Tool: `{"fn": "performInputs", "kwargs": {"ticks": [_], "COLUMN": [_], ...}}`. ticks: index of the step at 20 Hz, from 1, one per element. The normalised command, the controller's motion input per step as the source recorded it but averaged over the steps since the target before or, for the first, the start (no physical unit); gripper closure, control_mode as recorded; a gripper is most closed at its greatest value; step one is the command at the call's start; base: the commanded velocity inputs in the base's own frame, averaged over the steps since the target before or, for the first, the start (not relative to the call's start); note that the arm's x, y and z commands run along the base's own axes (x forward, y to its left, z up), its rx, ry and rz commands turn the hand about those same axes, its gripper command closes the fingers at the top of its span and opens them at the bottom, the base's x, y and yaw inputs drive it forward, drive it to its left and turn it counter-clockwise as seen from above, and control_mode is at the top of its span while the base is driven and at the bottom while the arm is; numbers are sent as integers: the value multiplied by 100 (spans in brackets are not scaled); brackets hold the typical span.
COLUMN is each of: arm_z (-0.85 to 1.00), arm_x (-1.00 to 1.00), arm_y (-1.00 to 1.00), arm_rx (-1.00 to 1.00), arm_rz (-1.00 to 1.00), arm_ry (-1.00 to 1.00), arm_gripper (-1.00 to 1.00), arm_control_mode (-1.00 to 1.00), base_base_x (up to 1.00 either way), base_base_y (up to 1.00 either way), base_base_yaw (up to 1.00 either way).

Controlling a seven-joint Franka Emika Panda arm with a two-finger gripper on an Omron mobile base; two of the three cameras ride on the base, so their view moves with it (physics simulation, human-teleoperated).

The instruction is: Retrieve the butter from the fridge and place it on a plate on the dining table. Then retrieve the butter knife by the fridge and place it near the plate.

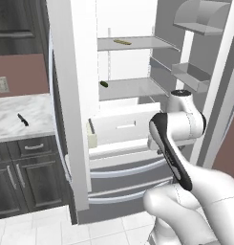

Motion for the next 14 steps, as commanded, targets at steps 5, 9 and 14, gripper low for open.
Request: {"fn": "performInputs", "kwargs": {"ticks": [5, 9, 14], "arm_z": [0, 0, 0], "arm_x": [0, 0, 0], "arm_y": [0, 0, 0], "arm_rx": [0, 0, 0], "arm_rz": [0, 0, 0], "arm_ry": [0, 0, 0], "arm_gripper": [-100, -100, -100], "arm_control_mode": [100, 100, 100], "base_base_x": [30, 40, 64], "base_base_y": [-4, 8, 1], "base_base_yaw": [-24, -19, -1]}}
